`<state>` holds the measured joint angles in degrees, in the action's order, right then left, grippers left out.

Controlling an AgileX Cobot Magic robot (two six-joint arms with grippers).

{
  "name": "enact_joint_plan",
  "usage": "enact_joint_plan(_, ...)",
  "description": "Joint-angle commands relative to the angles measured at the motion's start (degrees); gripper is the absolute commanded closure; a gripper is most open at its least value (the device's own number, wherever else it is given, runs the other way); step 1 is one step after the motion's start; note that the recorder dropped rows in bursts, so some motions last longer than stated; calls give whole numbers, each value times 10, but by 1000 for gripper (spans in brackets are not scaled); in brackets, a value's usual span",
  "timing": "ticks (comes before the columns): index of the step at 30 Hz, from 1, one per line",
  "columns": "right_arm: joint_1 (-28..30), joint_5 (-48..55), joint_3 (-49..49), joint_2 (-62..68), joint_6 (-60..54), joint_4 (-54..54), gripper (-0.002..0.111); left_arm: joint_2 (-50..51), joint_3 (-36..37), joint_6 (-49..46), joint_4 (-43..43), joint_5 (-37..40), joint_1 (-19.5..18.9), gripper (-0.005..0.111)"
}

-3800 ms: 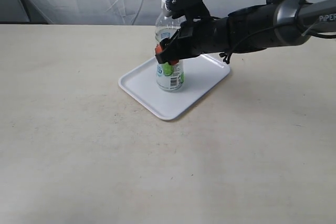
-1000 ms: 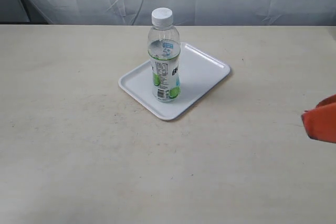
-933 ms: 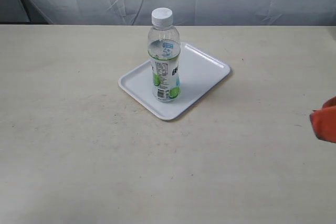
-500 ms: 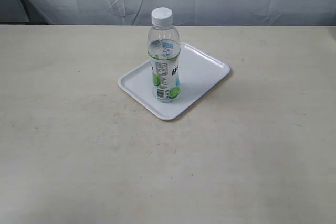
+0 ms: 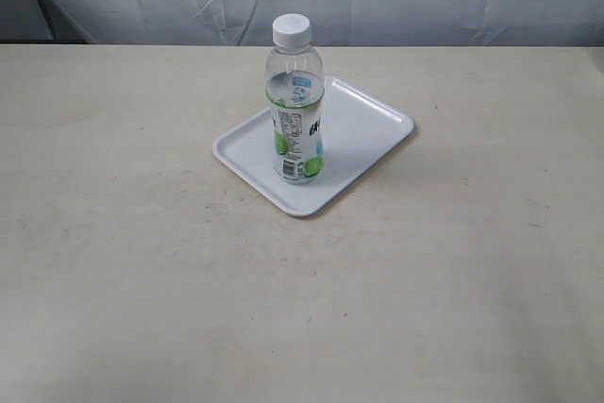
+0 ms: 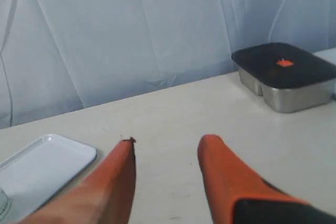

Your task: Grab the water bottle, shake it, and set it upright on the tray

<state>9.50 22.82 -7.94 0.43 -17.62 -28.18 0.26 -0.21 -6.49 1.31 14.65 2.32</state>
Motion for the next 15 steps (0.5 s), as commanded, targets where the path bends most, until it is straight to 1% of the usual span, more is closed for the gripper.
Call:
enact_joint_plan(1,-7,-32,51,-4,-19,-31,68,-3,2,0,-1,-5,0,106)
enact_joint_plan(6,-40,-25,59,-4,-49,-34,68,-3,2,0,-1,-5,0,106)
enact_joint_plan(9,-69,3,59,-4,-49,-35,68,-3,2,0,-1,-5,0,106)
enact_joint_plan(15,-69,8,59,-4,-49,-35,68,-3,2,-1,-1,-5,0,106)
